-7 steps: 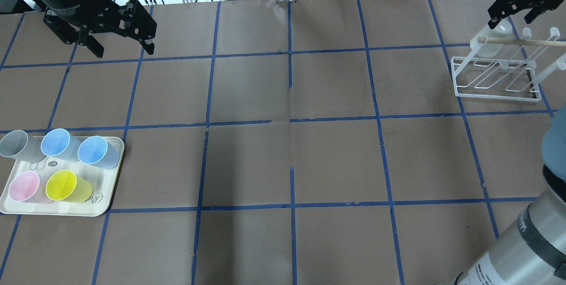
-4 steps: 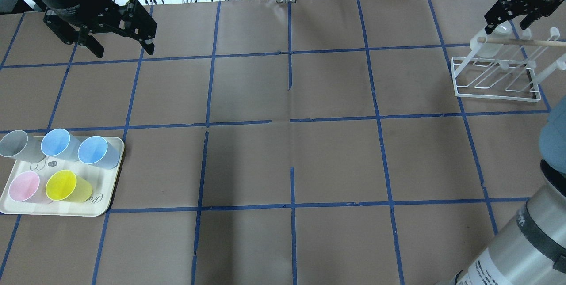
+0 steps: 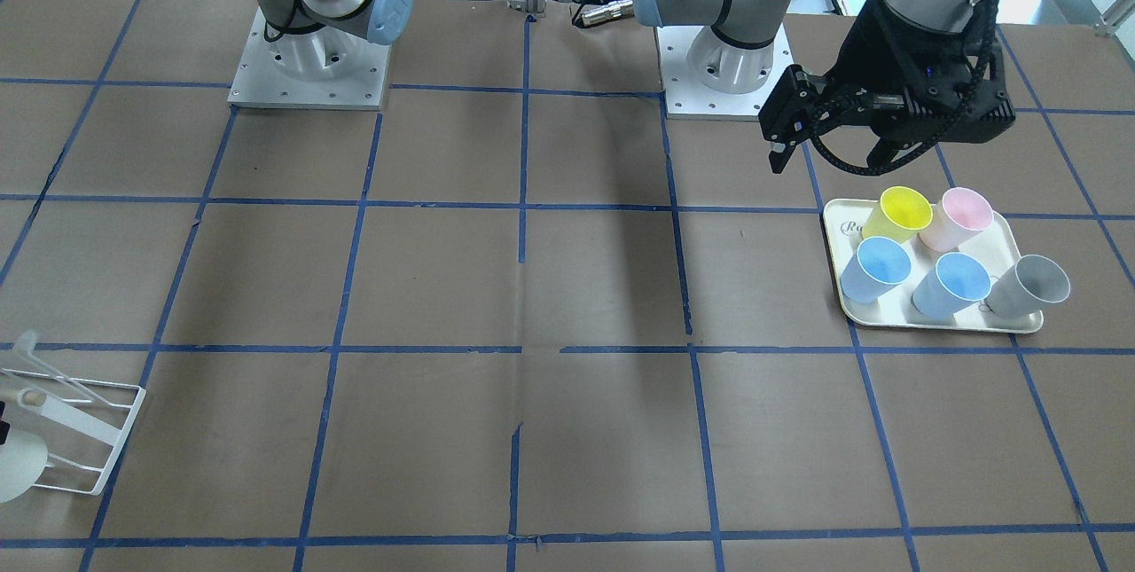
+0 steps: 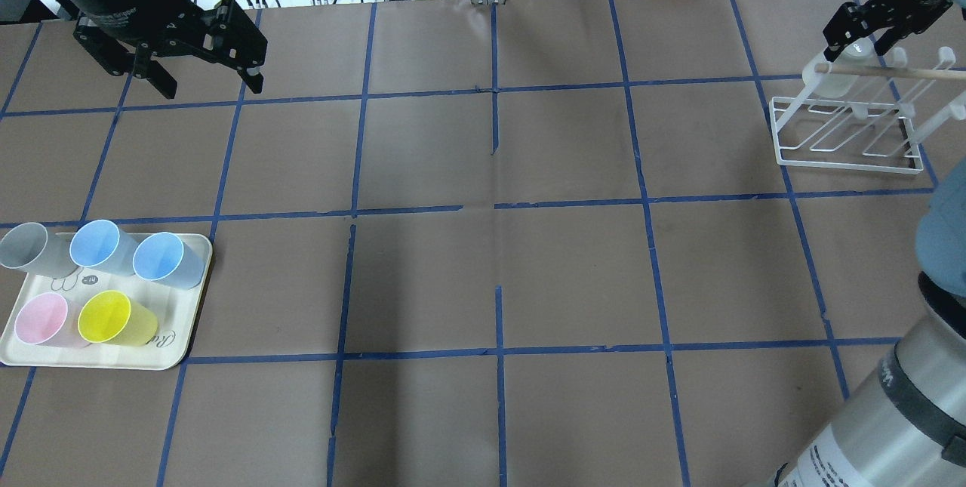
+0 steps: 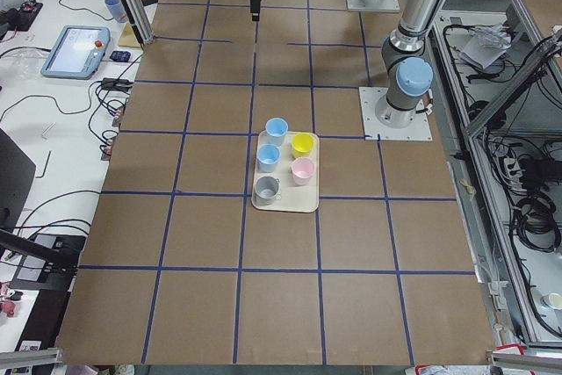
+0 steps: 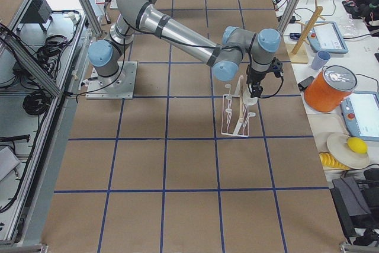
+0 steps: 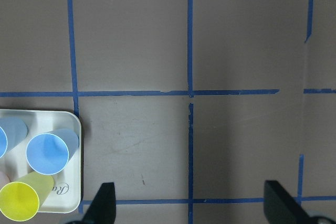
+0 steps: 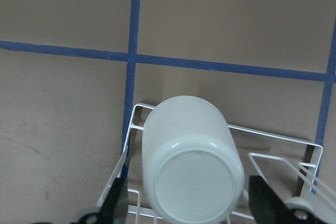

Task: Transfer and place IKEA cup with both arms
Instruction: 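Lower the right gripper and close it on the white cup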

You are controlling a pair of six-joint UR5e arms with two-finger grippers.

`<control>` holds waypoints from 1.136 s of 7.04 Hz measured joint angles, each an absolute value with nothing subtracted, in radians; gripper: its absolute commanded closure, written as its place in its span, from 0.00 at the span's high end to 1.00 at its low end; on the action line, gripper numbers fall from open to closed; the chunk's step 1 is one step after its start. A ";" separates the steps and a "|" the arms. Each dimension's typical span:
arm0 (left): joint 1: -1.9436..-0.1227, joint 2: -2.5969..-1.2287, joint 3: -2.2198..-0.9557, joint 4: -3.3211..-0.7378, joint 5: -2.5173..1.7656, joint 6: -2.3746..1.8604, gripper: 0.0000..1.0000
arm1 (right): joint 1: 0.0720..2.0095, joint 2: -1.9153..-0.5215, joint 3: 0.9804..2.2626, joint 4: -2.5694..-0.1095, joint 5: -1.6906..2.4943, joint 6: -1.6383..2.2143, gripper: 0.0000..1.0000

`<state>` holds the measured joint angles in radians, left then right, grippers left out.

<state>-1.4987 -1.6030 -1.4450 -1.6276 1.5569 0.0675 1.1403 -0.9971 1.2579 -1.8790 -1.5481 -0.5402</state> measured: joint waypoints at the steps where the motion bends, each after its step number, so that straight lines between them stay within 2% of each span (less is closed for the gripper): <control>1: -1.499 -1.603 -1.445 -1.628 1.557 0.067 1.00 | 1.141 -0.994 1.258 -1.880 -1.549 -0.540 0.83; 4: -1.499 -1.603 -1.445 -1.628 1.557 0.067 1.00 | 1.141 -0.987 1.258 -1.886 -1.550 -0.541 0.82; 5: -1.499 -1.603 -1.445 -1.628 1.557 0.067 1.00 | 1.141 -0.987 1.257 -1.887 -1.547 -0.541 0.74; 8: -1.500 -1.603 -1.446 -1.629 1.556 0.067 1.00 | 1.141 -0.987 1.256 -1.887 -1.510 -0.540 0.43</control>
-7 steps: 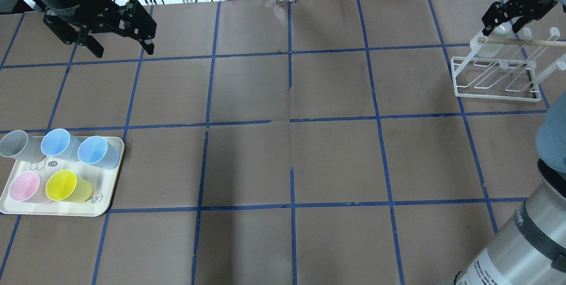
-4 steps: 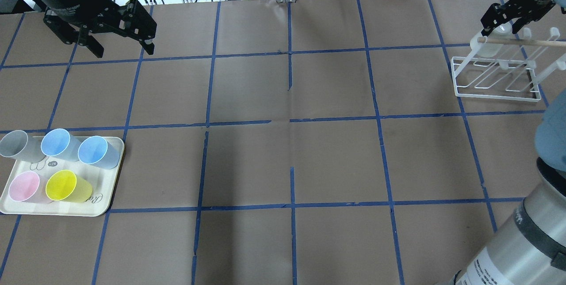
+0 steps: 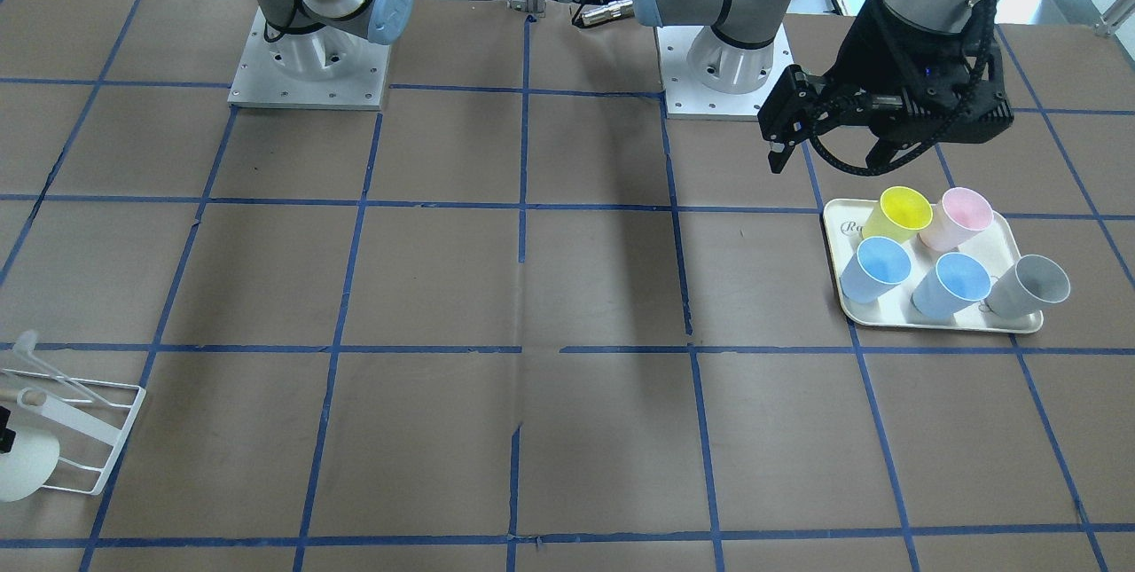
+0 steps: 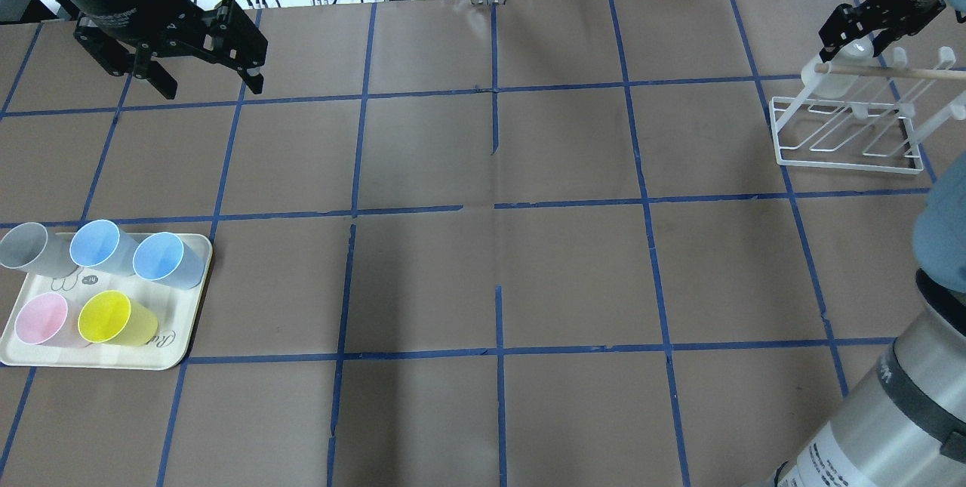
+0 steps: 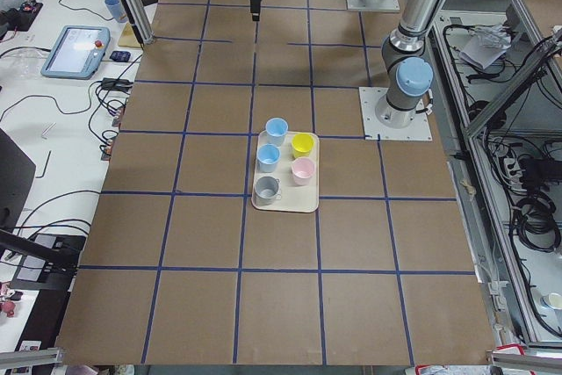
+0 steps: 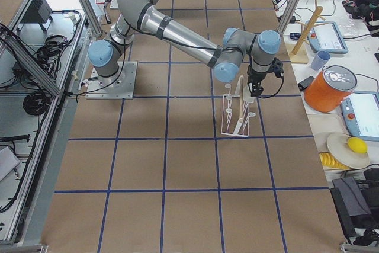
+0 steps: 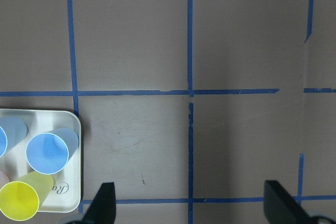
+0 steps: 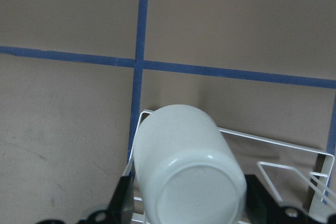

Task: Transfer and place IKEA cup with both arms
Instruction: 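Lower the right gripper and close it on the white cup, then lift the white cup out of the rack with the right gripper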

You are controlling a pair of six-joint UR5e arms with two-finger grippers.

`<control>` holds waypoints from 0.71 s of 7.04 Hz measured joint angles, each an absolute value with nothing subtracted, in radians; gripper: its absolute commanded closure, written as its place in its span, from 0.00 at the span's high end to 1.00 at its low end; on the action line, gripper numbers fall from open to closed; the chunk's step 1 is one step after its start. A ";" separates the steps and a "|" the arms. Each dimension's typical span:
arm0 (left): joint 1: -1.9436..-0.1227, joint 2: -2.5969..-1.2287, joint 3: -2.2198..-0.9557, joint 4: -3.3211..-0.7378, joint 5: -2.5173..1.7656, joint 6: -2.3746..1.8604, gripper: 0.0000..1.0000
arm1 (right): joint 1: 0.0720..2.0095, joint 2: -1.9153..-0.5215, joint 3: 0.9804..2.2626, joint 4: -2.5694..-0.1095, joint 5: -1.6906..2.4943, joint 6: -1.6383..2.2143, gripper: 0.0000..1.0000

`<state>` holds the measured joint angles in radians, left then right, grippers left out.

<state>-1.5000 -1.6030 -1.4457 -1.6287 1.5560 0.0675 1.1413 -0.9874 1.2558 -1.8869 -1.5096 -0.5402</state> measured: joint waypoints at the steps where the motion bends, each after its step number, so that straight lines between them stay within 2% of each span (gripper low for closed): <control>1: -1.500 -1.603 -1.446 -1.628 1.556 0.068 1.00 | 1.141 -0.988 1.255 -1.887 -1.509 -0.540 0.42; 3: -1.499 -1.602 -1.446 -1.628 1.555 0.067 1.00 | 1.141 -0.991 1.239 -1.881 -1.518 -0.540 0.37; 5: -1.499 -1.602 -1.445 -1.628 1.555 0.068 1.00 | 1.140 -0.995 1.202 -1.854 -1.526 -0.543 0.36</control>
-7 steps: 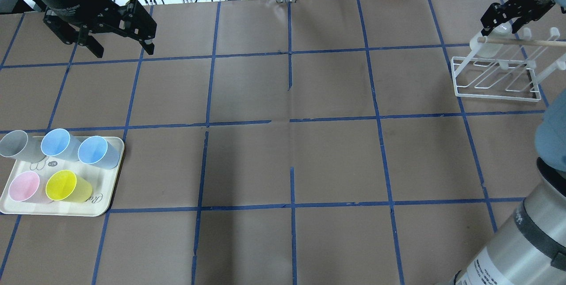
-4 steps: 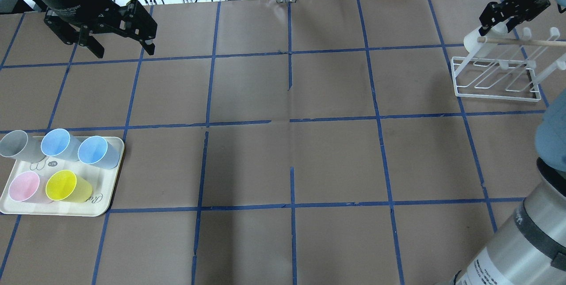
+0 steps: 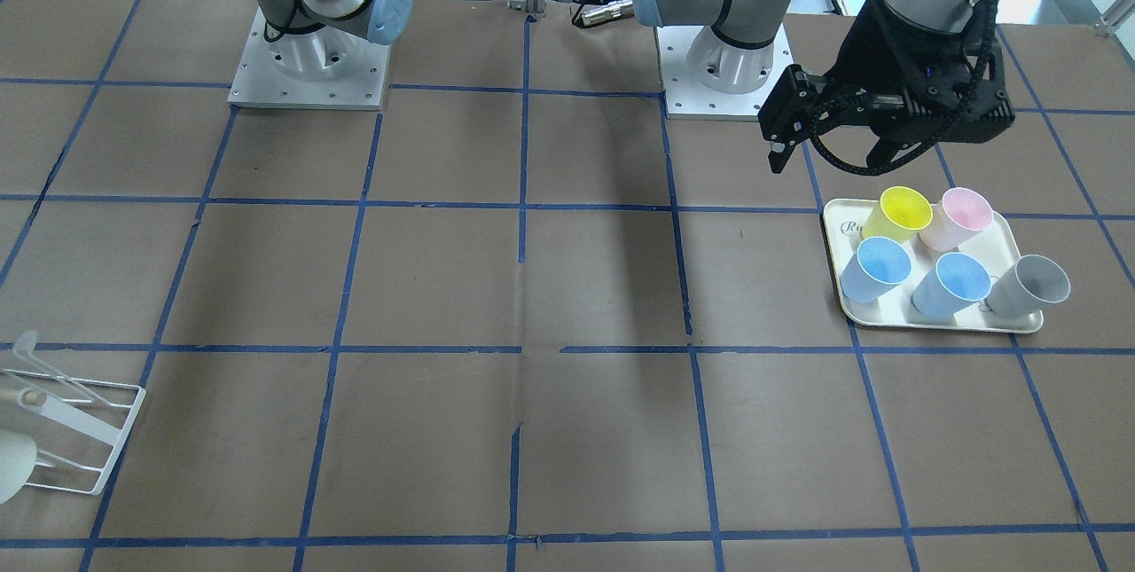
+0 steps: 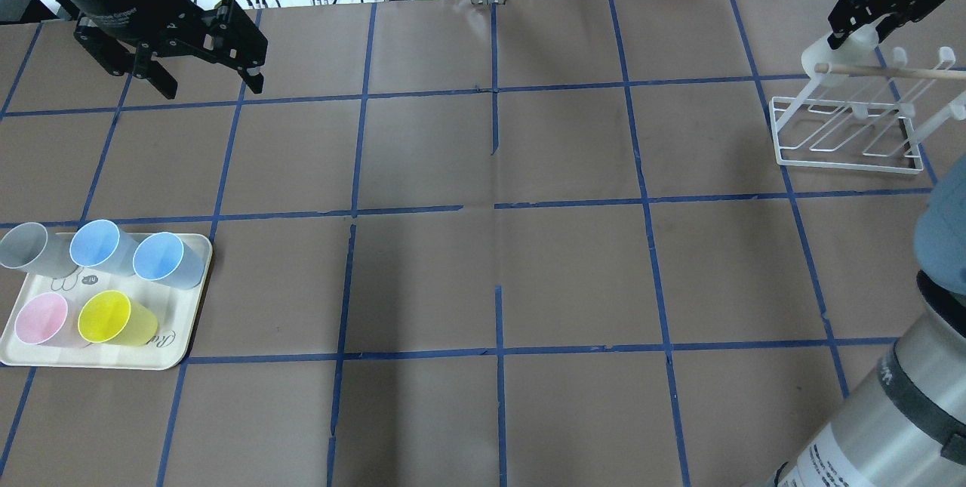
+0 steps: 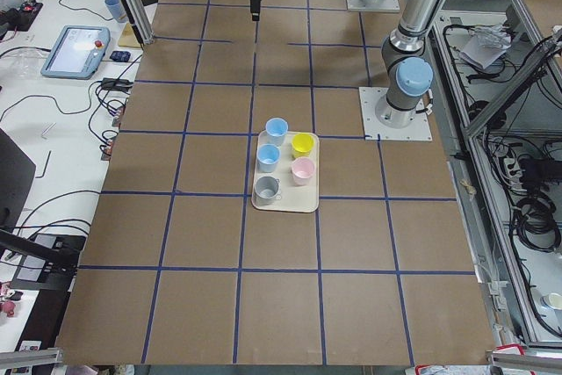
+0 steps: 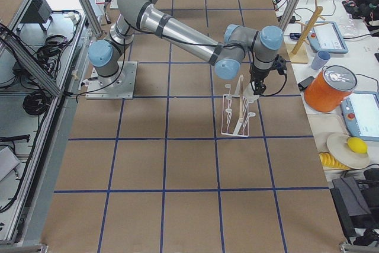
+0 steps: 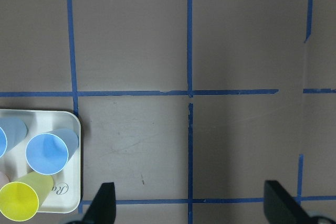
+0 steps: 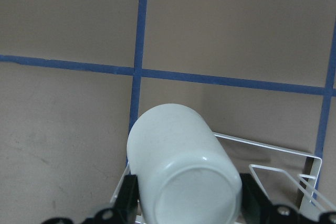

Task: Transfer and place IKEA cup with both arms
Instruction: 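Lift the white cup out of the rack with the right gripper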

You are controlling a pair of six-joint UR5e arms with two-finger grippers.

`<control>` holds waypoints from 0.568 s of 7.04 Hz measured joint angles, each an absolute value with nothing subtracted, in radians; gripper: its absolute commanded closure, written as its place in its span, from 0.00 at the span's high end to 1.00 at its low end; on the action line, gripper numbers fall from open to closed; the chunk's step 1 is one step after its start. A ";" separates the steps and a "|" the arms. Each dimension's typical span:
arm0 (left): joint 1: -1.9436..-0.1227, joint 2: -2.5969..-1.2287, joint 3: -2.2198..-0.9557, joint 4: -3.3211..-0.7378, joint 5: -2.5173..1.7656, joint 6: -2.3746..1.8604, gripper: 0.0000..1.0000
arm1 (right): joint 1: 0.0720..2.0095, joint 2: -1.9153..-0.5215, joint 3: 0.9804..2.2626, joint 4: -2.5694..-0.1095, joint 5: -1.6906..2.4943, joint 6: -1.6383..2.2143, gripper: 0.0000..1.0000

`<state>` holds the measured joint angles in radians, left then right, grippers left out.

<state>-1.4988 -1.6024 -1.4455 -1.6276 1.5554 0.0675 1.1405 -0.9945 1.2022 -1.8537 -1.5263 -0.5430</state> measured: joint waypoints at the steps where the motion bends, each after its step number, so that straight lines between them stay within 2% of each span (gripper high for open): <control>1: -1.499 -1.602 -1.446 -1.628 1.555 0.067 1.00 | 1.140 -0.998 1.182 -1.835 -1.537 -0.546 0.36; 4: -1.499 -1.602 -1.445 -1.628 1.554 0.067 1.00 | 1.141 -1.017 1.111 -1.756 -1.565 -0.553 0.36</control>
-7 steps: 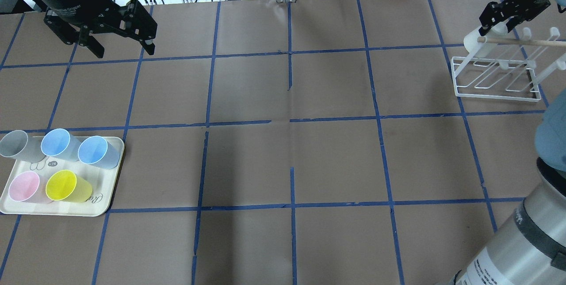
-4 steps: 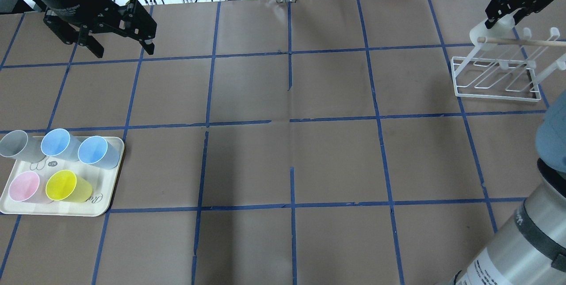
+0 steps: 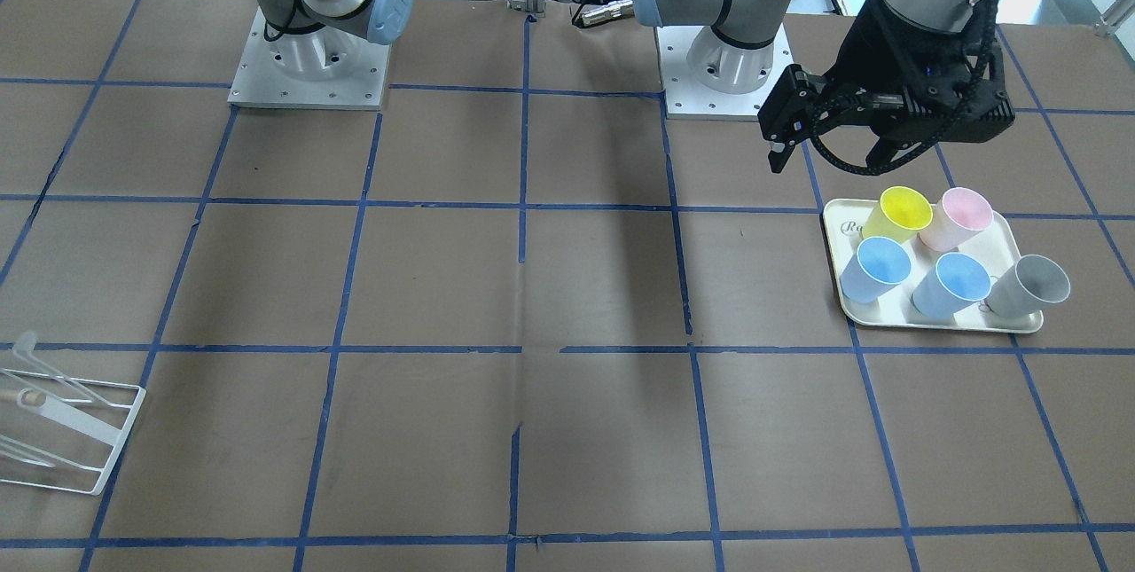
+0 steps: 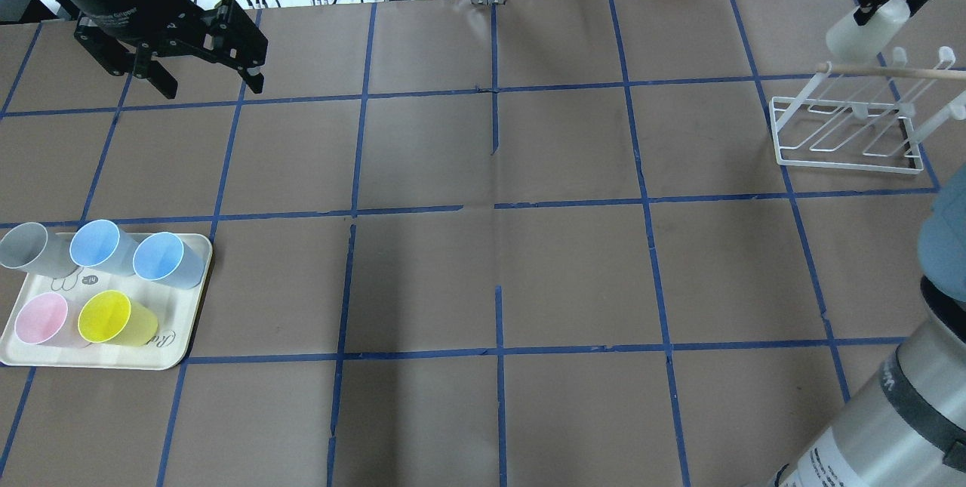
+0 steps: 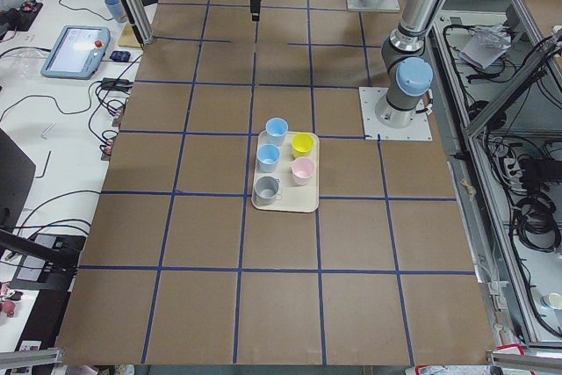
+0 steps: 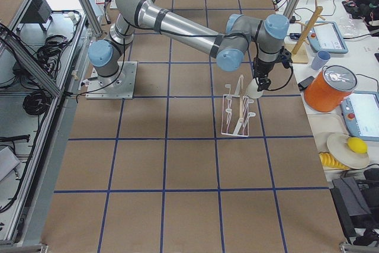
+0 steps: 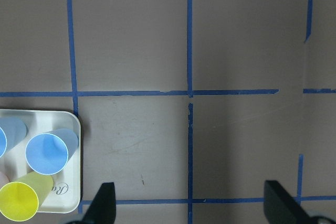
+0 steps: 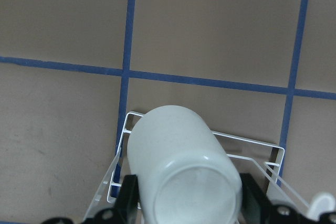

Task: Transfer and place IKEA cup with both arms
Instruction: 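Lift the white cup out of the rack with the right gripper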

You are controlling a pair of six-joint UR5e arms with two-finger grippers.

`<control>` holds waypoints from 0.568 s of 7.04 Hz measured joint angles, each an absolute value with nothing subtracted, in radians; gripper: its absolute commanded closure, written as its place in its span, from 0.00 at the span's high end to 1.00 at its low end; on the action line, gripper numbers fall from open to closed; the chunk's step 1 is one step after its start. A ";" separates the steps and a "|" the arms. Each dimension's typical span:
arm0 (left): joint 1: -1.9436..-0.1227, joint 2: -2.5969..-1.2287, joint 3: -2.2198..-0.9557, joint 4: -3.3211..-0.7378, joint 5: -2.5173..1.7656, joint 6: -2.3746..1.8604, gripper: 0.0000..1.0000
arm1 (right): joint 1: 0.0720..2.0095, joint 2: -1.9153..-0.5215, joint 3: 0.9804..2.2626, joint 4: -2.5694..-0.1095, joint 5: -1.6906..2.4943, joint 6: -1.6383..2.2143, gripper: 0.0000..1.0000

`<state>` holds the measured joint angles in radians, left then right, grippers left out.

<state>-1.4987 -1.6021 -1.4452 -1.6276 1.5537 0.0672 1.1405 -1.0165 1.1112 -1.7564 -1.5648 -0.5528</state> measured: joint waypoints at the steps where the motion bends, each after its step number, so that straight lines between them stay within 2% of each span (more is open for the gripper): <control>1: -1.498 -1.602 -1.445 -1.628 1.553 0.067 1.00 | 1.141 -1.029 1.089 -1.721 -1.567 -0.553 0.36; 4: -1.498 -1.601 -1.445 -1.629 1.552 0.066 1.00 | 1.170 -1.083 1.031 -1.608 -1.563 -0.553 0.34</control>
